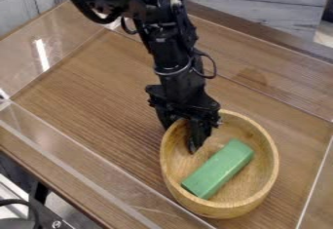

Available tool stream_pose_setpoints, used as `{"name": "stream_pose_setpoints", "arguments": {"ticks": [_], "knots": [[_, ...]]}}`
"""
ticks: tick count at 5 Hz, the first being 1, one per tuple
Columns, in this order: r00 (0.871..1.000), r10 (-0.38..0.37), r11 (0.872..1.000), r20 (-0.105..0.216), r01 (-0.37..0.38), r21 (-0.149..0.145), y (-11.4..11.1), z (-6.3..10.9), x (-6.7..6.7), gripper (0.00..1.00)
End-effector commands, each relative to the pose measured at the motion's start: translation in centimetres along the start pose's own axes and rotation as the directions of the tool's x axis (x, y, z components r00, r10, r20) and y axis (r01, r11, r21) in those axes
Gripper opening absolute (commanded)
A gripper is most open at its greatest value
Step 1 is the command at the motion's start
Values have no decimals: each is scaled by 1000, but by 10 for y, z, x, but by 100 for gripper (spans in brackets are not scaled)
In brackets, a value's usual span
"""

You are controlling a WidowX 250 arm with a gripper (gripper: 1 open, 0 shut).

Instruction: Put the green block in the brown bowl

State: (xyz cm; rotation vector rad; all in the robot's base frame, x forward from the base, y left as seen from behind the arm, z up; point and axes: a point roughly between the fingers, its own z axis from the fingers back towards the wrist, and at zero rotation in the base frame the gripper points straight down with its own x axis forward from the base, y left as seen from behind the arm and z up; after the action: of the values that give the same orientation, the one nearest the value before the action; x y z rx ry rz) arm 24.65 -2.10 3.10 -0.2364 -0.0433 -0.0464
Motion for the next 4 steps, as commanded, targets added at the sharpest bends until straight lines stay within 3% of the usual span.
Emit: {"name": "stream_pose_setpoints", "arguments": {"ticks": [1,4], "knots": [[1000,5,1000,23,-5,1,1,12,7,0],[998,27,1000,-52,-27,-7,3,28,-1,0]]}}
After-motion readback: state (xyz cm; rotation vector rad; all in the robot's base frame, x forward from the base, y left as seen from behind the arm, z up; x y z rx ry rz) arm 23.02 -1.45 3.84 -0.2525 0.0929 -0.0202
